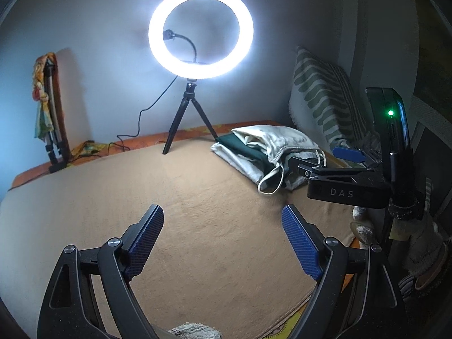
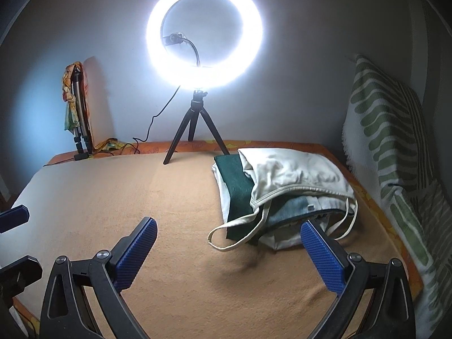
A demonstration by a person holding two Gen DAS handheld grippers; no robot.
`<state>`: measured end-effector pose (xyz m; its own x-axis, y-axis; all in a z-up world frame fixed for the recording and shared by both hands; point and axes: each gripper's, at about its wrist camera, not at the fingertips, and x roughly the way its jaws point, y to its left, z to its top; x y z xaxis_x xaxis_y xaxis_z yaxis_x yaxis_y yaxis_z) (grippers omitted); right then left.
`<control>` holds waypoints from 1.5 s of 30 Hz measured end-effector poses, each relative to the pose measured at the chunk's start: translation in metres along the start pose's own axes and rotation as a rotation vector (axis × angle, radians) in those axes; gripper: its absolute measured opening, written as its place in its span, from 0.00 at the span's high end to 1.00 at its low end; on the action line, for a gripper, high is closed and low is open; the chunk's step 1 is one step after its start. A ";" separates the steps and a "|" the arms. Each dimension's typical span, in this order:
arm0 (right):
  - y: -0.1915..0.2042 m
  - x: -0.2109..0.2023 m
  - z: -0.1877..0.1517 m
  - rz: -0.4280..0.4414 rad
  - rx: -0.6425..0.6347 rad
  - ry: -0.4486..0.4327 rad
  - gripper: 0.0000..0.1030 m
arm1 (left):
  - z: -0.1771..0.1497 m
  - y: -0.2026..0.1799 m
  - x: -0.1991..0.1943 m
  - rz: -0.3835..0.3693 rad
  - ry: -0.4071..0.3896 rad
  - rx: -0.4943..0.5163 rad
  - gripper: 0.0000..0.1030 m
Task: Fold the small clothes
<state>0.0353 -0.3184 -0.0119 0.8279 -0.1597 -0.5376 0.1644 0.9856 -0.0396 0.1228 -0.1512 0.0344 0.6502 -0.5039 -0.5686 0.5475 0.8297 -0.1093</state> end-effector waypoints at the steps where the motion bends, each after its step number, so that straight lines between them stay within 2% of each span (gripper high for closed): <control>1: 0.000 0.001 -0.002 0.000 0.010 0.001 0.00 | 0.000 0.001 0.001 0.003 0.002 0.000 0.17; 8: 0.000 0.003 -0.007 -0.017 0.022 -0.025 0.00 | -0.006 0.000 -0.003 0.021 -0.010 0.035 0.15; 12: -0.002 0.006 -0.008 -0.011 0.053 -0.029 0.00 | -0.009 0.000 -0.004 0.035 -0.016 0.049 0.08; 21: 0.002 0.009 -0.012 -0.020 0.056 -0.064 0.00 | -0.013 0.003 -0.002 0.047 -0.002 0.047 0.08; 31: -0.010 0.010 -0.011 -0.033 0.123 -0.064 0.00 | -0.013 0.000 -0.008 0.055 -0.012 0.061 0.08; 45: -0.013 0.008 -0.013 -0.041 0.128 -0.066 0.00 | -0.012 -0.006 -0.012 0.049 -0.024 0.073 0.08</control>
<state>0.0331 -0.3313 -0.0263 0.8521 -0.2070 -0.4806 0.2620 0.9638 0.0494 0.1056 -0.1474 0.0321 0.6890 -0.4696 -0.5521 0.5511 0.8341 -0.0217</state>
